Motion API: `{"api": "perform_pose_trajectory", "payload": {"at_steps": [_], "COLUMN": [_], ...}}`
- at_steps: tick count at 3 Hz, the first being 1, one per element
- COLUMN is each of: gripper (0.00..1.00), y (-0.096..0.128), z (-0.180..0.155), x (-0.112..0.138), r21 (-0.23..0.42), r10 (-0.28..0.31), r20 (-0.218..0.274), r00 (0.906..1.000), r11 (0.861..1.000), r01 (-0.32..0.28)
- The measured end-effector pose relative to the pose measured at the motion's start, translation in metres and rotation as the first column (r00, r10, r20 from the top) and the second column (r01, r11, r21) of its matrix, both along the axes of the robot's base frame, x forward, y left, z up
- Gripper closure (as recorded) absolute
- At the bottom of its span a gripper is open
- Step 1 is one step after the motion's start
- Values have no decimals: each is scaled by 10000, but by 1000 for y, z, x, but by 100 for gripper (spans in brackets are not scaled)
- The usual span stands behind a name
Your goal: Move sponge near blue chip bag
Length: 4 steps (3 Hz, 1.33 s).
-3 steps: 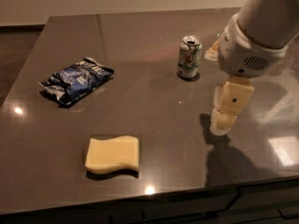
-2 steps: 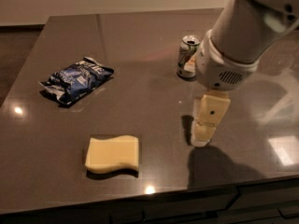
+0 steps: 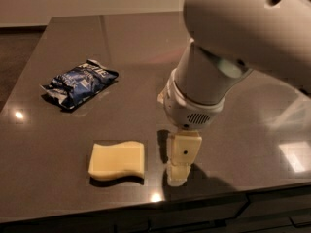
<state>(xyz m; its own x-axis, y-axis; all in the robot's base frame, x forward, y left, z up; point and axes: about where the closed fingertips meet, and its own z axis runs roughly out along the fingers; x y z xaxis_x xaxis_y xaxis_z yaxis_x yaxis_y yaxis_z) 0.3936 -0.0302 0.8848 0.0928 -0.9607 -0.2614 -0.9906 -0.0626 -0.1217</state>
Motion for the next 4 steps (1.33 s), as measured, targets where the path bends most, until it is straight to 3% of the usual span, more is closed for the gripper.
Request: {"api": "perform_pose_trajectory", "payload": {"at_steps": [3, 4], "gripper": [0, 15], "y": [66, 79], "z": [-37, -44], "x": [-24, -22], "r21": [-110, -189], "r10": [882, 981], "r20": [-100, -342], "r00": [9961, 9946], "r11": [9960, 9949], "r01": [-883, -987]}}
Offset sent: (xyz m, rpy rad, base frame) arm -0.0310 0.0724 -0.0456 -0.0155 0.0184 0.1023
